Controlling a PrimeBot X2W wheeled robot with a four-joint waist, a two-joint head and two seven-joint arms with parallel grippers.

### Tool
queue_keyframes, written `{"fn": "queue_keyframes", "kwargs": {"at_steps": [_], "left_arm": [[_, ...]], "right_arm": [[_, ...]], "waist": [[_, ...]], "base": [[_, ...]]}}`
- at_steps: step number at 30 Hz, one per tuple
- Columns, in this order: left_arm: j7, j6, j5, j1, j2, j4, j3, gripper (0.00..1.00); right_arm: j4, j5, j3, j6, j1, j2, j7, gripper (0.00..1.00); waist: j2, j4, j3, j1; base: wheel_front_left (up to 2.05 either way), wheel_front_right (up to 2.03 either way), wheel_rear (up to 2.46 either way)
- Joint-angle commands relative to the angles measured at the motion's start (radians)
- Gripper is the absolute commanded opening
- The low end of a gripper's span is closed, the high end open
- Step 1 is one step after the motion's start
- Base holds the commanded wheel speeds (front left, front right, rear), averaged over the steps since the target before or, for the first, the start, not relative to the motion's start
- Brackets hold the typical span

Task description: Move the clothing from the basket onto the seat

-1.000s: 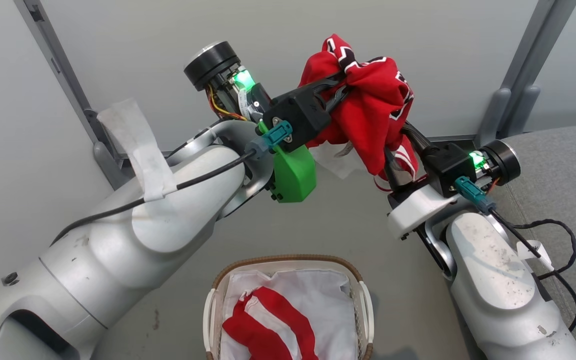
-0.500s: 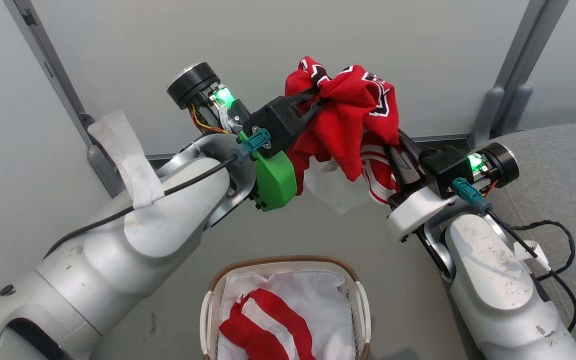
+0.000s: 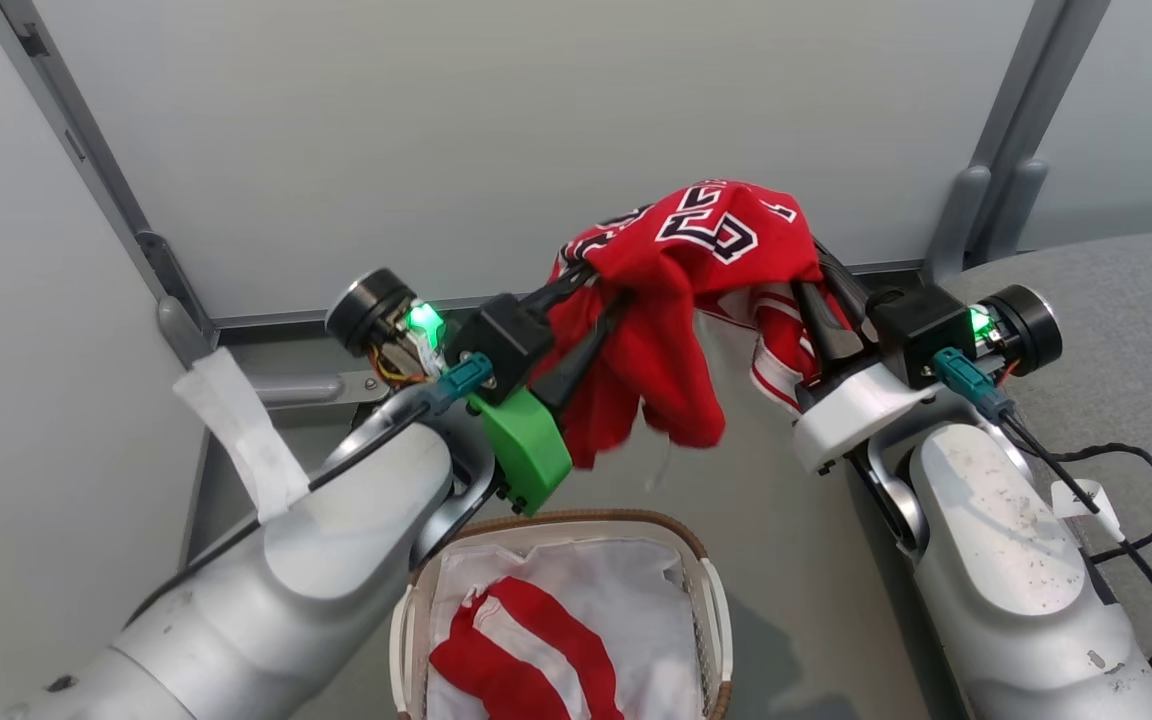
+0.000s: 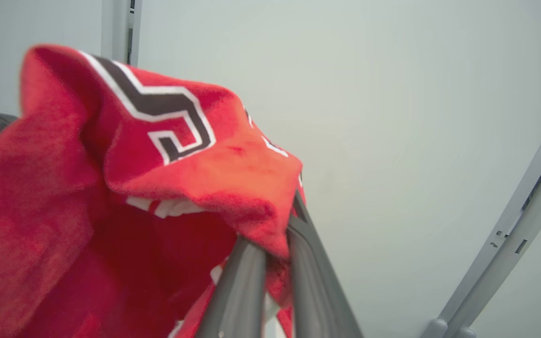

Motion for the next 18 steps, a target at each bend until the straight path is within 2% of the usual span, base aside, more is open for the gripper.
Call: {"fn": "queue_keyframes", "kwargs": {"at_steps": [1,6,13,18], "left_arm": [[-0.014,0.012,-0.017,0.04,-0.004,0.007,0.012,0.98],[-0.032,0.028,-0.02,0.145,-0.018,-0.008,0.061,1.0],[-0.031,0.034,0.026,0.334,-0.016,-0.103,0.211,1.0],[-0.031,0.03,0.067,0.464,-0.041,-0.138,0.313,1.0]], "right_arm": [[-0.006,-0.005,-0.012,-0.001,0.011,-0.004,-0.002,0.0],[-0.015,-0.013,-0.038,-0.001,0.012,-0.004,-0.002,0.0],[-0.026,-0.03,-0.057,-0.001,0.028,-0.003,-0.002,0.0],[-0.031,-0.035,-0.068,-0.001,0.04,-0.004,-0.002,0.0]], "waist": [[0.0,-0.007,0.004,0.0],[0.0,-0.028,0.014,0.0],[0.0,-0.059,0.026,0.0],[0.0,-0.08,0.035,0.0]], "base": [[0.0,0.0,0.0],[0.0,0.0,0.0],[0.0,0.0,0.0],[0.0,0.0,0.0]]}}
